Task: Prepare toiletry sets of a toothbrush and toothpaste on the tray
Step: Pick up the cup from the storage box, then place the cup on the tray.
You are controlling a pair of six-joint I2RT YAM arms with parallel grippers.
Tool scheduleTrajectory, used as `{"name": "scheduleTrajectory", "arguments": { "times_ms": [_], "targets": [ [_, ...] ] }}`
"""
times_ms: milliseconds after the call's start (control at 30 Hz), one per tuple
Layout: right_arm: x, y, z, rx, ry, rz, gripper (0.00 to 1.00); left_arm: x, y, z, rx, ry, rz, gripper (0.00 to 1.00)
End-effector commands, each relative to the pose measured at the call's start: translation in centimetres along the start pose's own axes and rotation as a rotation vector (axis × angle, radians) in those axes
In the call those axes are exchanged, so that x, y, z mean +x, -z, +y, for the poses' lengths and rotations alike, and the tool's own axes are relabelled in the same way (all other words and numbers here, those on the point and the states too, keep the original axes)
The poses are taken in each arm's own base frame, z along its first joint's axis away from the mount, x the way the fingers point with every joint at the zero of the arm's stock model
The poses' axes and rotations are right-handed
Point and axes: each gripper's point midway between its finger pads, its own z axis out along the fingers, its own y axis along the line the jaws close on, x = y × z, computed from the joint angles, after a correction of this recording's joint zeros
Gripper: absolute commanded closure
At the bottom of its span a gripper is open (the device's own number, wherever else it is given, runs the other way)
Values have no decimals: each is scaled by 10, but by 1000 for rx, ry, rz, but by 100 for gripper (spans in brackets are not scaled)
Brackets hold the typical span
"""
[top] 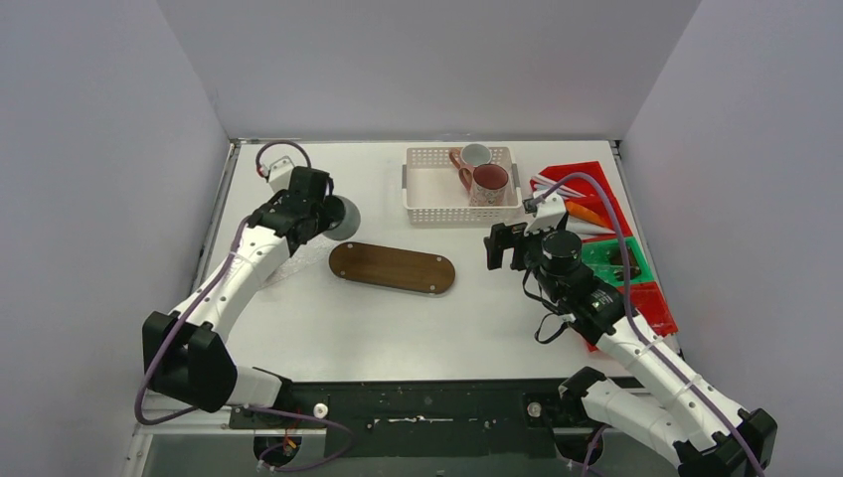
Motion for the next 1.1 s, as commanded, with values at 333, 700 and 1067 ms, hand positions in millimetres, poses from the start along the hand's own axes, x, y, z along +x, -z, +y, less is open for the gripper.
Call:
{"name": "scheduleTrajectory", "arguments": {
  "times_ms": [333,700,1067],
  "targets": [
    [-7,3,-5,23,1,-59,0,-37,-30,45,-137,99,-95,100],
    [-3,7,-13,47,39,-62,0,-24,-83,49,-220,65,-45,100],
    [4,4,-16,62,57,-47,0,-15,-97,53,-235,43,-24,84]
  ]
}}
